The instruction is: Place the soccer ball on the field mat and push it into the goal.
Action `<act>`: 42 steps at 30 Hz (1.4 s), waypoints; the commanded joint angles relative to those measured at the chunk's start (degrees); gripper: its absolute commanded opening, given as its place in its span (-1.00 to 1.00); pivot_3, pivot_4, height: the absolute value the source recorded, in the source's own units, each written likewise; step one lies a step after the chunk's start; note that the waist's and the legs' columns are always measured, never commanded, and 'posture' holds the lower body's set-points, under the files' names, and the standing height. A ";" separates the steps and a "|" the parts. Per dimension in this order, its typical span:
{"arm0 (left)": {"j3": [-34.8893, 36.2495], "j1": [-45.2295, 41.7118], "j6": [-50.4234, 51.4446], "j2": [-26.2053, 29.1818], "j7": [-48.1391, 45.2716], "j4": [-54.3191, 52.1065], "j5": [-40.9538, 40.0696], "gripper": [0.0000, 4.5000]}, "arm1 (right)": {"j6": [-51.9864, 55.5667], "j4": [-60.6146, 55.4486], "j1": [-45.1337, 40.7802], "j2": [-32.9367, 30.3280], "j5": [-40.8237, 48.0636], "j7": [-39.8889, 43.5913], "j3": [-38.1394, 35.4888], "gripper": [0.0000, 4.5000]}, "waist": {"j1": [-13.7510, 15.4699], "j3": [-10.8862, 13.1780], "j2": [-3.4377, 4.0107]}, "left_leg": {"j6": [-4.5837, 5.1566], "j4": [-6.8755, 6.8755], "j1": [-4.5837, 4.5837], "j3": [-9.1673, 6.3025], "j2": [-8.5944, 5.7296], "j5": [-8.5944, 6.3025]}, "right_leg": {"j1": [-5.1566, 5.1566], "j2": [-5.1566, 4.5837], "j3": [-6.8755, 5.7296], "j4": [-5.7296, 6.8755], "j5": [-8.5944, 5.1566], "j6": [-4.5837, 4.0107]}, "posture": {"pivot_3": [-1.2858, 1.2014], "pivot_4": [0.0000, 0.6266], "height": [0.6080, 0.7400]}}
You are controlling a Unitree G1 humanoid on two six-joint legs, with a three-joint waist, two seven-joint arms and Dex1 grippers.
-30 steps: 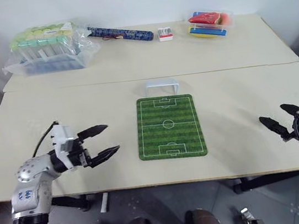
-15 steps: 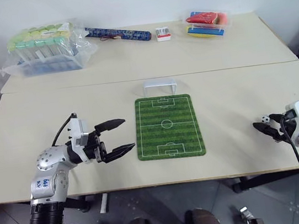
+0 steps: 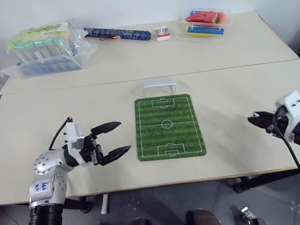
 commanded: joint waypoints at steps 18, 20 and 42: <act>4.47 4.45 -11.70 5.52 -6.54 11.35 3.11 1.00 | -6.60 0.87 -23.78 11.85 -11.32 18.94 37.94 -0.62 | -0.17 0.10 -0.14 | 0.09 0.12 -0.23 -0.11 -0.09 -0.13 | -0.15 -0.03 -0.17 0.06 0.02 0.03 | 0.03 -0.52 1.00; 4.47 5.36 -12.25 5.70 -6.67 11.15 3.34 1.00 | -6.96 1.12 -23.51 12.20 -11.77 19.75 38.35 -0.62 | -0.32 0.09 -0.13 | 0.09 0.12 -0.23 -0.11 -0.09 -0.13 | -0.14 -0.03 -0.16 0.06 0.02 0.02 | 0.03 -0.52 1.00; 3.92 4.61 -12.16 4.98 -4.97 10.68 3.73 1.00 | -8.41 2.60 -22.52 14.03 -13.19 22.21 37.39 0.40 | -1.24 0.09 -0.13 | 0.06 0.14 -0.16 -0.10 -0.05 -0.12 | -0.13 -0.02 -0.14 0.11 0.02 0.02 | 0.03 -0.52 1.00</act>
